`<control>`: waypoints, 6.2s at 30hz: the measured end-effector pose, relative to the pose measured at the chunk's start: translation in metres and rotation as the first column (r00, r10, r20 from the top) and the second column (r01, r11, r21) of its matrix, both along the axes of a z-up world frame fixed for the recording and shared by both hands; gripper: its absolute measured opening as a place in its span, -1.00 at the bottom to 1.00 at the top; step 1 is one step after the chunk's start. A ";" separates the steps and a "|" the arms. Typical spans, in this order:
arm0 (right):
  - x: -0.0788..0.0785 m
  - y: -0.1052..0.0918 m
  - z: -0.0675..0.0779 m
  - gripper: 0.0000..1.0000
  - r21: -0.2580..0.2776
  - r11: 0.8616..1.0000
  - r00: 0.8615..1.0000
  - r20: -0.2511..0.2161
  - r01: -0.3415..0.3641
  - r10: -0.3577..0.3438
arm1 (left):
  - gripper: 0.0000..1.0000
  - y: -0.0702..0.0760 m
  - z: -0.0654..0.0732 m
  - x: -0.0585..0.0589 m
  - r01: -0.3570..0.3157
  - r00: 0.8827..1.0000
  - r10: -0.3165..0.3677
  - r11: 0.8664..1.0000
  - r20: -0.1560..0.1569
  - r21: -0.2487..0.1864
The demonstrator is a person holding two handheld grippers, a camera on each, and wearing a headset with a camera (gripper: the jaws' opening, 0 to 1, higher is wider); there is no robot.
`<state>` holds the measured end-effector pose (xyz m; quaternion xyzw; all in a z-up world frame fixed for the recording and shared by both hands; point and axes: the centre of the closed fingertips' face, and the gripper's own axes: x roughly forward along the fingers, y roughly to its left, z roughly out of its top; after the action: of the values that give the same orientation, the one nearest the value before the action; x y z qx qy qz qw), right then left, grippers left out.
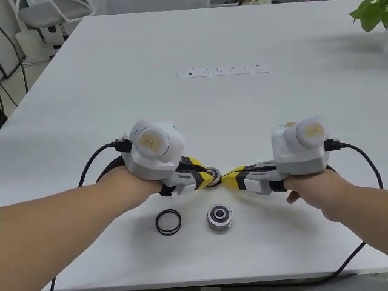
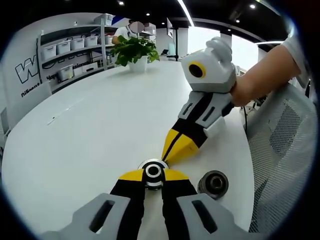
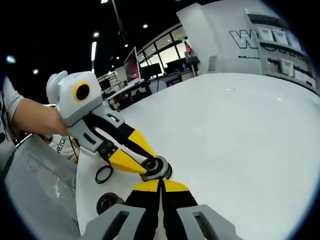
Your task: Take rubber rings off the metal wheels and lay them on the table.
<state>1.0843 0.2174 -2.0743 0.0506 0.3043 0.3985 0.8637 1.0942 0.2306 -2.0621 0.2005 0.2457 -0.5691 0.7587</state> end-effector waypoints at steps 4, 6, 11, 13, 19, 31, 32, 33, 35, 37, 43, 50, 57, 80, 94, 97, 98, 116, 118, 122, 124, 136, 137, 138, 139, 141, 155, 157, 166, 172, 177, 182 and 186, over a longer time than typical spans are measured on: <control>0.005 -0.001 0.007 -1.00 0.062 0.996 0.998 -0.026 0.058 -0.057 | -0.87 0.000 0.000 0.000 -0.002 1.000 0.002 1.000 -0.001 0.000; 0.005 -0.002 0.005 -1.00 0.040 0.998 0.999 -0.012 0.048 -0.048 | -0.87 0.000 0.000 0.000 -0.003 1.000 0.003 1.000 0.000 0.001; 0.007 -0.003 0.008 -1.00 0.056 0.997 0.999 -0.008 0.054 -0.053 | -0.87 0.000 0.000 0.000 -0.002 1.000 0.002 1.000 0.000 0.004; 0.007 -0.002 0.009 -1.00 0.067 0.996 0.998 -0.013 0.060 -0.060 | -0.87 -0.001 0.001 0.000 -0.003 1.000 0.003 1.000 0.000 0.004; 0.008 -0.001 0.010 -1.00 0.076 0.995 0.998 -0.020 0.067 -0.065 | -0.87 -0.001 0.001 0.001 -0.008 1.000 0.008 1.000 0.003 0.007; 0.002 0.016 0.018 -1.00 0.095 0.995 1.000 -0.005 0.029 -0.028 | -0.87 -0.002 0.000 -0.001 -0.003 1.000 0.003 1.000 0.010 0.020; 0.002 0.020 0.024 -1.00 0.113 0.993 1.000 0.024 0.010 -0.013 | -0.87 -0.002 0.000 -0.001 -0.003 1.000 0.003 1.000 0.009 0.021; 0.000 0.021 0.025 -1.00 0.119 0.993 1.000 0.012 0.010 -0.012 | -0.87 -0.002 0.000 -0.001 -0.003 1.000 0.003 1.000 0.009 0.021; -0.001 0.021 0.026 -1.00 0.105 0.994 1.000 0.020 0.007 -0.010 | -0.87 -0.002 0.000 -0.001 -0.002 1.000 0.002 1.000 0.008 0.020; -0.002 0.021 0.025 -1.00 0.104 0.994 1.000 0.019 0.010 -0.012 | -0.87 -0.002 0.000 -0.001 -0.001 1.000 0.001 1.000 0.008 0.021; -0.001 0.016 0.023 -1.00 0.079 0.997 0.999 0.030 0.025 -0.028 | -0.86 -0.002 -0.001 0.000 -0.011 1.000 0.011 1.000 0.010 0.023; 0.000 0.008 0.022 -1.00 0.063 0.997 0.998 0.034 0.044 -0.046 | -0.83 -0.002 0.000 -0.002 -0.006 1.000 0.007 1.000 -0.013 0.018; 0.001 0.008 0.024 -1.00 0.071 0.996 0.998 0.036 0.045 -0.048 | -0.74 -0.003 0.006 -0.007 0.023 1.000 -0.023 1.000 -0.014 0.019; 0.002 0.000 0.045 -1.00 0.126 0.990 0.996 0.048 0.069 -0.075 | -0.29 0.014 0.063 -0.027 0.045 0.999 -0.043 0.993 0.019 -0.108; -0.005 0.004 0.052 -1.00 0.133 0.989 0.996 0.057 0.058 -0.066 | 0.01 0.046 0.088 -0.038 0.005 1.000 -0.003 0.988 0.015 -0.155; -0.006 0.006 0.055 -1.00 0.136 0.989 0.996 0.061 0.056 -0.065 | 0.09 0.053 0.094 -0.043 0.007 1.000 -0.003 0.987 0.026 -0.162; -0.007 0.007 0.056 -1.00 0.136 0.989 0.996 0.061 0.054 -0.063 | 0.12 0.056 0.095 -0.045 0.010 0.999 -0.005 0.987 0.034 -0.160; -0.020 0.031 0.055 -1.00 0.140 0.990 0.999 0.038 -0.001 -0.005 | 0.46 0.101 0.106 -0.062 -0.043 0.996 0.055 0.985 0.069 -0.167; -0.022 0.035 0.054 -1.00 0.138 0.990 0.999 0.035 -0.011 0.006 | 0.49 0.105 0.106 -0.063 -0.050 0.996 0.062 0.985 0.070 -0.166; -0.025 0.042 0.052 -1.00 0.136 0.990 0.999 0.031 -0.028 0.024 | 0.52 0.111 0.105 -0.066 -0.058 0.995 0.072 0.985 0.075 -0.164; -0.027 0.047 0.050 -1.00 0.133 0.990 0.999 0.025 -0.039 0.036 | 0.54 0.115 0.106 -0.067 -0.070 0.994 0.084 0.983 0.076 -0.169; -0.041 0.074 0.038 -1.00 0.124 0.988 0.995 -0.033 -0.093 0.098 | 0.65 0.134 0.103 -0.073 -0.117 0.990 0.130 0.977 0.062 -0.178; -0.042 0.075 0.037 -1.00 0.125 0.988 0.994 -0.040 -0.095 0.101 | 0.65 0.135 0.102 -0.073 -0.118 0.989 0.131 0.977 0.063 -0.177; -0.043 0.078 0.035 -1.00 0.122 0.987 0.993 -0.047 -0.102 0.108 | 0.65 0.136 0.102 -0.074 -0.120 0.989 0.132 0.977 0.063 -0.175; -0.045 0.079 0.034 -1.00 0.120 0.987 0.992 -0.052 -0.106 0.113 | 0.65 0.136 0.101 -0.074 -0.120 0.989 0.132 0.978 0.062 -0.173; -0.047 0.082 0.032 -1.00 0.118 0.986 0.991 -0.061 -0.113 0.121 | 0.65 0.137 0.101 -0.075 -0.123 0.989 0.136 0.977 0.063 -0.172; -0.057 0.092 0.013 -1.00 0.073 0.986 0.980 -0.122 -0.151 0.160 | 0.65 0.146 0.097 -0.076 -0.137 0.987 0.148 0.978 0.057 -0.158; -0.057 0.093 0.012 -1.00 0.070 0.986 0.979 -0.126 -0.154 0.162 | 0.65 0.147 0.095 -0.076 -0.138 0.987 0.148 0.978 0.055 -0.156; -0.057 0.096 0.008 -1.00 0.051 0.984 0.976 -0.131 -0.168 0.173 | 0.63 0.149 0.092 -0.075 -0.144 0.987 0.153 0.979 0.052 -0.145; -0.055 0.096 0.005 -1.00 0.041 0.985 0.976 -0.131 -0.169 0.173 | 0.62 0.152 0.090 -0.074 -0.150 0.986 0.158 0.979 0.049 -0.140; -0.055 0.097 0.004 -1.00 0.034 0.985 0.977 -0.124 -0.169 0.172 | 0.61 0.152 0.088 -0.074 -0.153 0.986 0.160 0.979 0.040 -0.137; -0.055 0.096 0.004 -1.00 0.030 0.984 0.977 -0.124 -0.174 0.176 | 0.60 0.150 0.087 -0.074 -0.151 0.987 0.158 0.979 0.037 -0.135; -0.054 0.094 0.003 -1.00 0.025 0.985 0.978 -0.124 -0.168 0.170 | 0.60 0.149 0.088 -0.074 -0.149 0.987 0.155 0.979 0.036 -0.137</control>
<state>1.0300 0.3119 -2.0713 0.0559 0.3582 0.4687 0.8055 1.0204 0.3792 -1.9741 0.1428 0.2039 -0.5198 0.8172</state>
